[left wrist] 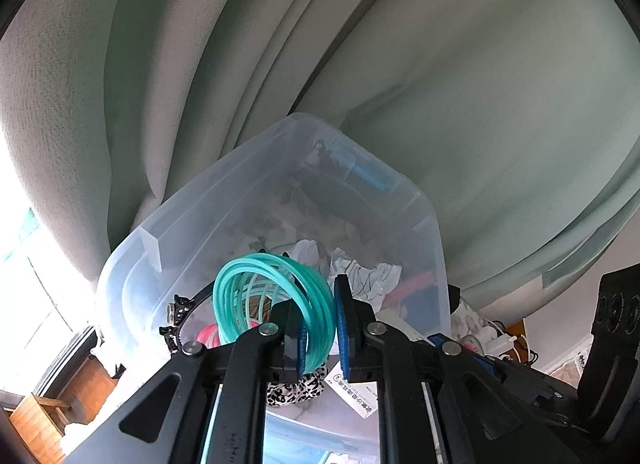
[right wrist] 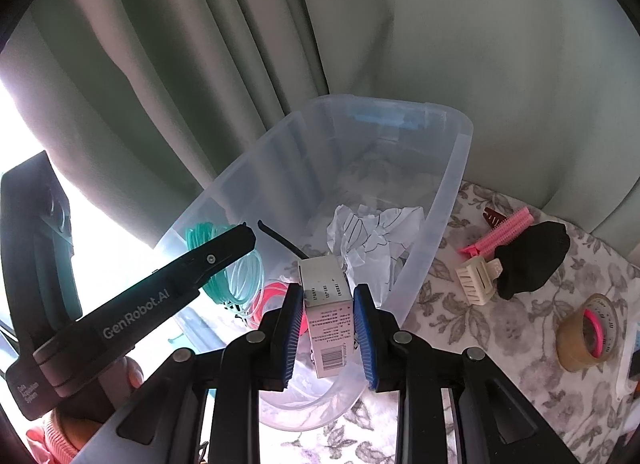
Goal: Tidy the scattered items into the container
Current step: 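Open left tool dropping the teal bangles while right tool releases the white box into the box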
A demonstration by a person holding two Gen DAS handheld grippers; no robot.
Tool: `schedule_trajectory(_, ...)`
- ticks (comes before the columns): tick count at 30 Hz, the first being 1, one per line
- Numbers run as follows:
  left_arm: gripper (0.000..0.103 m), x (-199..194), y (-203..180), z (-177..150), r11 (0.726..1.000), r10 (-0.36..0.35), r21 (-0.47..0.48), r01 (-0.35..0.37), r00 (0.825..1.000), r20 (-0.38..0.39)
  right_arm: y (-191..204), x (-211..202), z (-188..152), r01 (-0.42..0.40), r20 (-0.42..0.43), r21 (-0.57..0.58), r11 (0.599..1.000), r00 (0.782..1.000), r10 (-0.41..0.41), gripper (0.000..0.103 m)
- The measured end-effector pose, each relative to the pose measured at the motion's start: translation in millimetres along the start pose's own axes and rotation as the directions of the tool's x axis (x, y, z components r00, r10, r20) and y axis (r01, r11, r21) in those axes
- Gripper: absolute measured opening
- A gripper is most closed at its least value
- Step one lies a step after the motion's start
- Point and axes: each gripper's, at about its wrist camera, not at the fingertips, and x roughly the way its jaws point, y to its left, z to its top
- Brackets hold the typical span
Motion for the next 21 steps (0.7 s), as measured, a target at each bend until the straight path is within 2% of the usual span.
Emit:
schedule_trajectory(4, 0.016, 7, -4, 1, 1.000, 0.004, 0.007, -0.004, 1.000, -0.006, 2, 2, 1, 0.003, 0.000, 0.000, 1.000, 1.000, -0.003, 0.029)
schedule_trajectory(9, 0.038, 2, -8, 3, 1.000, 0.002, 0.020, -0.002, 1.000, -0.005, 4, 1, 2, 0.006, -0.002, 0.003, 1.000, 1.000, -0.006, 0.029)
schedule_trajectory(21, 0.054, -7, -12, 6, 0.998, 0.053, 0.019, -0.053, 0.998, -0.041, 3, -9, 5, 0.003, 0.016, 0.020, 1.000, 1.000, -0.003, 0.030)
